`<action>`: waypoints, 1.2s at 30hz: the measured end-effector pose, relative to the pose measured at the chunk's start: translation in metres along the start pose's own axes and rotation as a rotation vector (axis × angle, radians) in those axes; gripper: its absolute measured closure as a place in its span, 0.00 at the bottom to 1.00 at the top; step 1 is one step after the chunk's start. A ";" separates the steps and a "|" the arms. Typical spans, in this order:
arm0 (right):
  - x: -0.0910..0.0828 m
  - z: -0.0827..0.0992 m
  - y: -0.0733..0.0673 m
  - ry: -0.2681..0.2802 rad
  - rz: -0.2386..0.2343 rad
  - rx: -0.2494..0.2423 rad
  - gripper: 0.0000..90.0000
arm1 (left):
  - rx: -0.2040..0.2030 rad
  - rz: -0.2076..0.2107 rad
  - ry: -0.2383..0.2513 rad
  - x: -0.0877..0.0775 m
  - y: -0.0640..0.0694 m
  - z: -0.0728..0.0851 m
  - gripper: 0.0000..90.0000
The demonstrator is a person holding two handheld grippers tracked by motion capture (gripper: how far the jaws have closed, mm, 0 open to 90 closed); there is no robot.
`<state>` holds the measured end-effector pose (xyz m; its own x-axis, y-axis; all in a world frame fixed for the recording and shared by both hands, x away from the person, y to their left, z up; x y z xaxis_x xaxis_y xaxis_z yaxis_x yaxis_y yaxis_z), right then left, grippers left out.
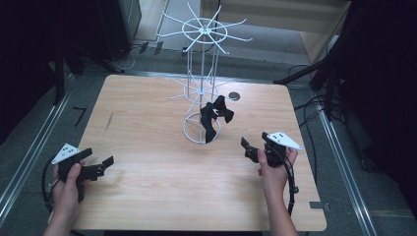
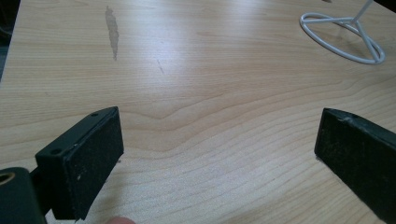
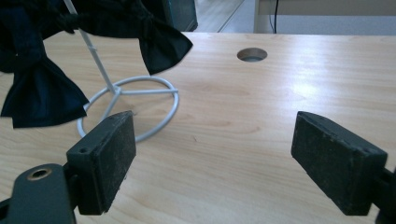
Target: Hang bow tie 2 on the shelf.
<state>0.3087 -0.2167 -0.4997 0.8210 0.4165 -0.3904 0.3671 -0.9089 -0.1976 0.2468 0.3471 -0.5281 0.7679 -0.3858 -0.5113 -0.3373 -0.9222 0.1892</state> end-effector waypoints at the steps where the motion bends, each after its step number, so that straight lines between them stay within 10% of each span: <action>1: -0.003 0.005 0.003 -0.005 0.007 -0.002 0.16 | -0.001 -0.001 0.001 0.000 0.000 0.000 0.02; 36: -0.070 0.061 0.069 -0.017 0.067 0.032 0.16 | 0.001 -0.006 -0.001 0.000 0.001 0.000 0.02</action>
<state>0.2494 -0.3073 -0.5409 0.8358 0.3554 -0.4185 0.2974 -0.9338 -0.1991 0.2461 0.3465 -0.5279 0.7697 -0.3799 -0.5131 -0.3330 -0.9246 0.1852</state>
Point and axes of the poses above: each handheld gripper's, and its own axes: x roughly forward along the jaws, z roughly out of its underside, y roughly to its right, the point moved 1 cm from there along x, roughly forward along the jaws, and after that the axes turned 1 degree about x, right-handed, at the moved point
